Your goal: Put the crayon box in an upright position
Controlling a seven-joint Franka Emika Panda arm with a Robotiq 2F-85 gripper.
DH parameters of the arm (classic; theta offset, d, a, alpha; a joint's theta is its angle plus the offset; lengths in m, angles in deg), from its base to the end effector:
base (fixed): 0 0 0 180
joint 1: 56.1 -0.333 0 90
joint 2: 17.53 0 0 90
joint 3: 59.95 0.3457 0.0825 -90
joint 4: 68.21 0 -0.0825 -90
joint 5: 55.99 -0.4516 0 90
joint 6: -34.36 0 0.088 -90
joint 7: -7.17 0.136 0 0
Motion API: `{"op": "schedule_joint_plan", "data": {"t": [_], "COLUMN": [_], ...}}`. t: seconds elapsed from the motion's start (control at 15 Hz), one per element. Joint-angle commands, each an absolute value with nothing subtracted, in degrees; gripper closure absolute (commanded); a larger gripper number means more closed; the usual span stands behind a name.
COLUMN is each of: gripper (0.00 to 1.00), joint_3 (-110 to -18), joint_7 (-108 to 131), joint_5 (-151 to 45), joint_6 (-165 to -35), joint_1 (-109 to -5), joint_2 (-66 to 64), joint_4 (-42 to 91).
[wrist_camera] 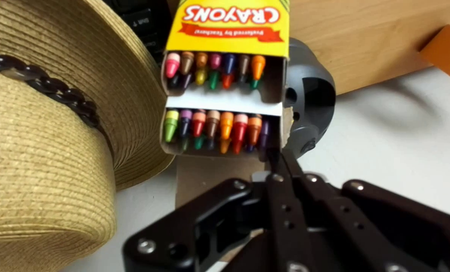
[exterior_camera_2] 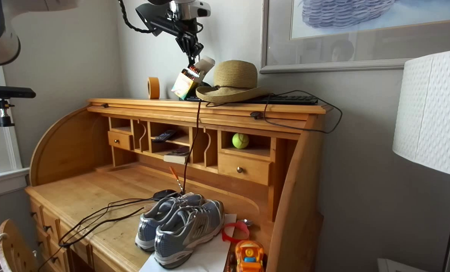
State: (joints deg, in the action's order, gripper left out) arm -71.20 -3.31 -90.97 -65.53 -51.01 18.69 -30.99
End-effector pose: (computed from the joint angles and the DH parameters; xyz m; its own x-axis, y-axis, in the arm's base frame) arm 0.8126 -0.0903 0.7060 0.8558 -0.1017 0.5071 0.1055 -0.9255 -0.3637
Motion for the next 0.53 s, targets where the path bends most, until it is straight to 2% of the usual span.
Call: {"op": "schedule_joint_plan", "data": {"t": [0.0, 0.47], "gripper": [1.0, 1.0], "joint_3": [-73.97, -76.61], "joint_7": [-1.72, -1.24], "joint_5": [-86.05, -80.77], "joint_6": [-68.62, -71.08], "joint_1": [-53.88, -57.75], "joint_2": [19.23, 19.2], "joint_4": [-31.31, -30.66]}}
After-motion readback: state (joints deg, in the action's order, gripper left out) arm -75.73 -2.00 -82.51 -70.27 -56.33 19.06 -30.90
